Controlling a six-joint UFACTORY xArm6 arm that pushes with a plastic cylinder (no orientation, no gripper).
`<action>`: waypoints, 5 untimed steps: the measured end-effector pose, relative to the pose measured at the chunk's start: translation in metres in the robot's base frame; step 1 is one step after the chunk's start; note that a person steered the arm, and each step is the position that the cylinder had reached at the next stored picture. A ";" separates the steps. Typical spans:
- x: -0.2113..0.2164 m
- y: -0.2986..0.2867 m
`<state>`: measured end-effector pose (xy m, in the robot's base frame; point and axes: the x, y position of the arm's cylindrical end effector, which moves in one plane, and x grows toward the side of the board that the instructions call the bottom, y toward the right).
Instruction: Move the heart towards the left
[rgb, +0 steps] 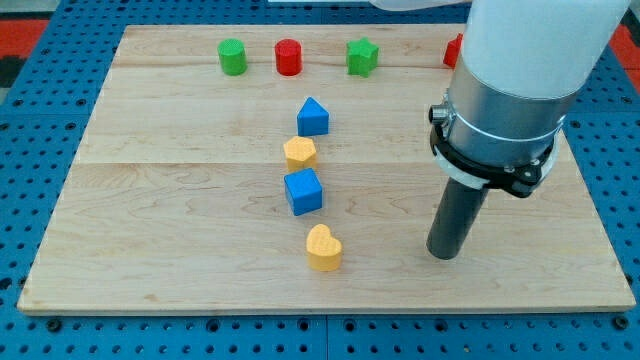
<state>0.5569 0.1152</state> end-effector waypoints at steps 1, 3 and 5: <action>0.000 -0.045; 0.000 -0.080; 0.005 -0.133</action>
<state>0.5614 -0.0178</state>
